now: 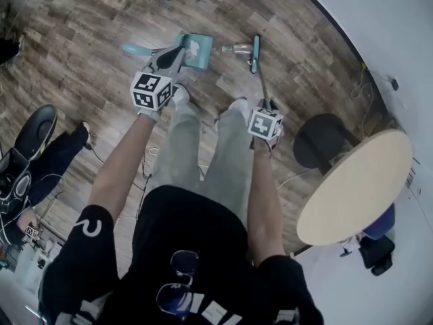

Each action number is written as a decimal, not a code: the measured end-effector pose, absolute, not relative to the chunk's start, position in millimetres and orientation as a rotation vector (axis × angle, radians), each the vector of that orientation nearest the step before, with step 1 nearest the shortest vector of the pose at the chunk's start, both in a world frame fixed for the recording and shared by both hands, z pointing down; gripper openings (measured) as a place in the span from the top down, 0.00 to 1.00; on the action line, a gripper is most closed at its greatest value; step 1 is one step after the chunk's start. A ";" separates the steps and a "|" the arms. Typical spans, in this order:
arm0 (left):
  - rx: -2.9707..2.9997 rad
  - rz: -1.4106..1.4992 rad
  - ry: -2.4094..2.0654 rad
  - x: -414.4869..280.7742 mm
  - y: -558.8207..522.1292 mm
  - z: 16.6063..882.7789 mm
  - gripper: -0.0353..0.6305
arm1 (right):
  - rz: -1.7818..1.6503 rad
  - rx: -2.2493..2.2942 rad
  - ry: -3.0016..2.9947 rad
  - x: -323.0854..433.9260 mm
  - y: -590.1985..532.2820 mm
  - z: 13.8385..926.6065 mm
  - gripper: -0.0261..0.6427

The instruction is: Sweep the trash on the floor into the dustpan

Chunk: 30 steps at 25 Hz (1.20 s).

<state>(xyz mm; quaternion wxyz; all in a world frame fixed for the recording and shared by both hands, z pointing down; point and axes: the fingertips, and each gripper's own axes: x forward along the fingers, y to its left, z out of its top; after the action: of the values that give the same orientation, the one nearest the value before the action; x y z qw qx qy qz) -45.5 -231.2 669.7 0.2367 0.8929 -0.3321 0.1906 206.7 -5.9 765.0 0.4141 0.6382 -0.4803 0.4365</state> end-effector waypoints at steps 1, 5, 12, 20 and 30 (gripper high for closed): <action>2.449 0.524 -0.905 -50.4 -230.5 669.6 0.95 | 1.094 1.599 -1.207 202.0 -6.9 765.6 0.83; 2.459 0.537 -0.874 -64.2 -226.5 669.9 0.95 | 1.112 1.602 -1.192 185.1 -6.7 768.2 0.83; 2.476 0.536 -0.850 -93.6 -225.5 667.8 0.95 | 1.138 1.635 -1.215 141.9 -9.6 766.2 0.83; 2.479 0.534 -0.854 -118.3 -225.2 664.3 0.95 | 1.195 1.625 -1.277 92.5 -12.2 770.9 0.83; 2.477 0.527 -0.867 -150.4 -223.9 646.2 0.95 | 1.361 1.652 -1.377 33.9 -29.2 765.2 0.83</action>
<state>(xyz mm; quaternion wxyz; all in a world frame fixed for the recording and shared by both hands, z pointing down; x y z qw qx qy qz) -150.4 -223.9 646.2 0.2303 0.9005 -0.3151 0.1916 33.9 -29.2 765.2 0.2938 0.6205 -0.5172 0.5110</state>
